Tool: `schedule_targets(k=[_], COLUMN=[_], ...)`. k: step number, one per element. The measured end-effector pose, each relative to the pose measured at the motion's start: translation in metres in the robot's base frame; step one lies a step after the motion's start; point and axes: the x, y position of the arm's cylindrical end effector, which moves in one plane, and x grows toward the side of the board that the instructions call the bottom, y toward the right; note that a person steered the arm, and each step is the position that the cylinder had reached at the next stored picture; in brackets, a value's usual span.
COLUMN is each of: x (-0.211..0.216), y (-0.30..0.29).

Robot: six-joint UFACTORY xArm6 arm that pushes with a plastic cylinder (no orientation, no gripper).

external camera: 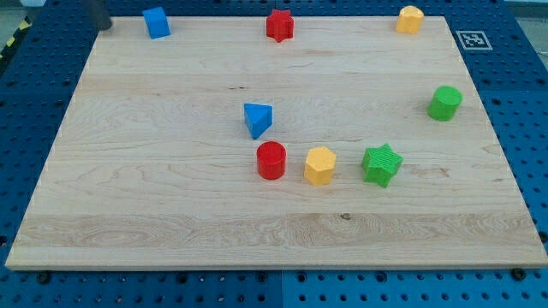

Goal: Slide the cube diagonally to the triangle

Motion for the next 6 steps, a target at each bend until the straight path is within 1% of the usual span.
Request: schedule_targets(k=[2, 4, 6], x=[-0.002, -0.002, -0.001], y=[0.005, 0.051, 0.07])
